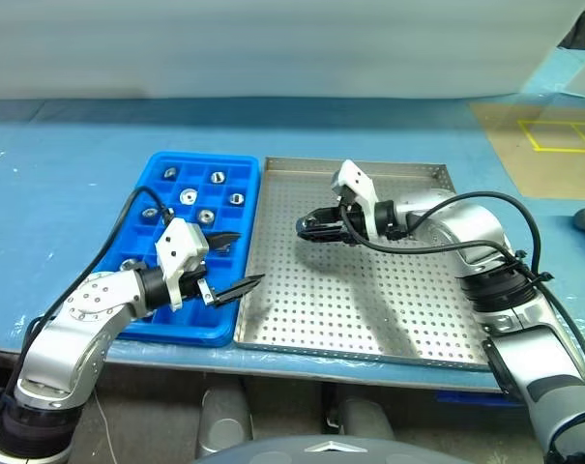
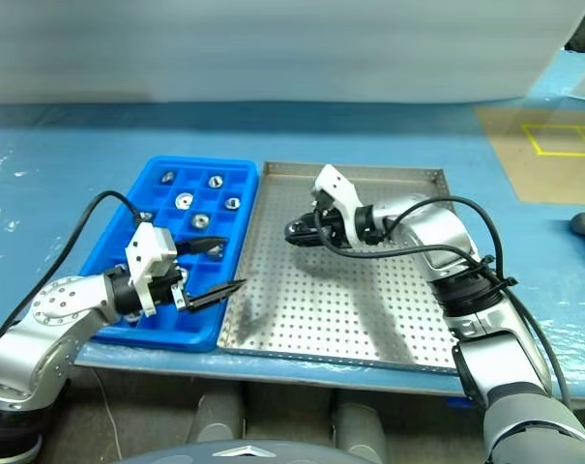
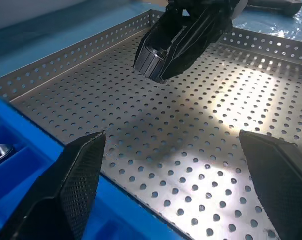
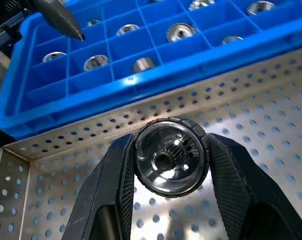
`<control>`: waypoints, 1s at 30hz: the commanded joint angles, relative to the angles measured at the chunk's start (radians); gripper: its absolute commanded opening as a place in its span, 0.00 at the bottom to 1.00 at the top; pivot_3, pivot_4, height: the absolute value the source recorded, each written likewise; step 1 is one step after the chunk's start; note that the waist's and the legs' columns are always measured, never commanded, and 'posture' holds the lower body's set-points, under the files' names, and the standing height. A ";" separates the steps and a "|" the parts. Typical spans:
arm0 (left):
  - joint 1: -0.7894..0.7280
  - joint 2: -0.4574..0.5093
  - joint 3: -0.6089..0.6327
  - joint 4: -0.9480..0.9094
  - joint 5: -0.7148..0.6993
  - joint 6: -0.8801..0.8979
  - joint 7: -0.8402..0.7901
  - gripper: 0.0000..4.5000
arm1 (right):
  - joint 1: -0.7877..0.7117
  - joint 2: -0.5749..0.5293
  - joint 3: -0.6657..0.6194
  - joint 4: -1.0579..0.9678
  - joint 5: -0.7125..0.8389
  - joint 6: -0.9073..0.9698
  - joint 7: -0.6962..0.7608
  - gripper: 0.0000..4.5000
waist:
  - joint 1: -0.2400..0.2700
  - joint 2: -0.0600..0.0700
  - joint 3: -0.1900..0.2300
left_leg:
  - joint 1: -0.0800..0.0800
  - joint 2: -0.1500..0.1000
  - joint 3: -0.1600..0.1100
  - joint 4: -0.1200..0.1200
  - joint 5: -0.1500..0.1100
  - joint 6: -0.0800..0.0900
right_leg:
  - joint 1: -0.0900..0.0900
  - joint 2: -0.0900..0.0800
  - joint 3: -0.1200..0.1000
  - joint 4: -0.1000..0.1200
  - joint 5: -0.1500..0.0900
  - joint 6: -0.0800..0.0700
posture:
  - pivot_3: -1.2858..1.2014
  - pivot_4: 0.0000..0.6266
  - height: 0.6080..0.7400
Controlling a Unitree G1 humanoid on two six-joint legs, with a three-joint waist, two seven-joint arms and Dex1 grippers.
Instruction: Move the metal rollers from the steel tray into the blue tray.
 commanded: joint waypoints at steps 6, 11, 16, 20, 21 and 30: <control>0.163 0.017 0.129 -0.186 -0.046 0.024 0.089 1.00 | -0.085 0.079 0.056 0.045 -0.020 -0.089 0.139 0.39 | 0.043 0.000 0.000 | -0.003 0.000 -0.001 0.000 0.000 0.000 | -0.002 0.000 -0.001 0.000 0.000 0.000 | 0.71 0.24 1.00; 0.252 0.013 0.176 -0.244 -0.063 0.025 0.128 1.00 | -0.112 0.130 0.094 0.076 -0.047 -0.126 0.190 0.39 | 0.078 0.000 0.000 | -0.009 0.001 -0.001 0.000 0.000 0.000 | -0.009 0.000 -0.002 0.000 0.000 0.000 | 0.73 0.24 1.00; 0.352 -0.001 0.218 -0.296 -0.066 0.012 0.157 1.00 | -0.123 0.184 0.148 0.101 -0.091 -0.169 0.220 0.39 | 0.100 0.000 0.000 | -0.013 0.001 -0.002 0.001 0.000 0.000 | -0.013 0.000 -0.002 0.001 0.000 0.000 | 0.76 0.24 1.00; 0.437 -0.023 0.250 -0.349 -0.067 0.002 0.181 1.00 | -0.118 0.214 0.184 0.102 -0.112 -0.178 0.245 0.39 | 0.130 0.000 0.000 | -0.013 0.001 -0.002 0.000 0.000 0.000 | -0.014 0.000 -0.002 0.001 0.000 0.000 | 0.78 0.24 1.00; 0.469 -0.033 0.256 -0.368 -0.065 -0.003 0.188 1.00 | -0.115 0.219 0.197 0.100 -0.119 -0.184 0.253 0.39 | 0.135 0.000 0.000 | -0.013 0.001 -0.002 0.000 0.000 0.000 | -0.014 0.000 -0.001 0.001 0.000 0.000 | 0.78 0.24 1.00; 0.634 -0.062 0.285 -0.435 -0.061 -0.065 0.223 1.00 | -0.114 0.265 0.284 0.153 -0.206 -0.252 0.287 0.39 | 0.246 0.000 0.000 | -0.010 0.001 -0.002 -0.002 0.000 0.000 | -0.013 0.002 0.003 0.000 -0.004 0.007 | 0.81 0.24 1.00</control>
